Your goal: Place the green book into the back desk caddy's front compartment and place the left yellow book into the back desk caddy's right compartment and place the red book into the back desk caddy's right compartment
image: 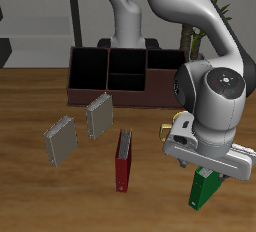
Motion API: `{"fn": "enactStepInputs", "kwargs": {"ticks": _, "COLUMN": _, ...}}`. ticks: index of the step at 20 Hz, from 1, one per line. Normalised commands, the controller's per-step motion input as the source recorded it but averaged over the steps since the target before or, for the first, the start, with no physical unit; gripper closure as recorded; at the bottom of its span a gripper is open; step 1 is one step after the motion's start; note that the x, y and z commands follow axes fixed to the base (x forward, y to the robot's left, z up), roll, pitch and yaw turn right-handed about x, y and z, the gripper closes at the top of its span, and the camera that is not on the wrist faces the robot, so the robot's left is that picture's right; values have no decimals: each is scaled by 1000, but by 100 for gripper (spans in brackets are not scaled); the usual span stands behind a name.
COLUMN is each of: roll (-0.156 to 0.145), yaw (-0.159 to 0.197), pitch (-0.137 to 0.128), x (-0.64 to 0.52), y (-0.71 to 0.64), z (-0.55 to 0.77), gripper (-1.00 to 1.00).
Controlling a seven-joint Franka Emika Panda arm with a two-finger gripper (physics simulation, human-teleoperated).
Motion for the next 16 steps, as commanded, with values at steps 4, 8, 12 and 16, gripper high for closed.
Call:
{"fn": "enactStepInputs", "kwargs": {"ticks": 4, "roll": 41, "yaw": -12, "pitch": 45, "x": -45, "y": 81, "z": -258, "gripper": -100}}
{"fn": "enactStepInputs", "kwargs": {"ticks": 8, "roll": 36, "yaw": -35, "pitch": 67, "x": -125, "y": 106, "z": -196, "gripper": 100}}
{"fn": "enactStepInputs", "kwargs": {"ticks": 12, "roll": 51, "yaw": -42, "pitch": 13, "x": -114, "y": 165, "z": 149, "gripper": 100}}
{"fn": "enactStepInputs", "kwargs": {"ticks": 16, "roll": 32, "yaw": -11, "pitch": -32, "x": -162, "y": 86, "z": 448, "gripper": 100}}
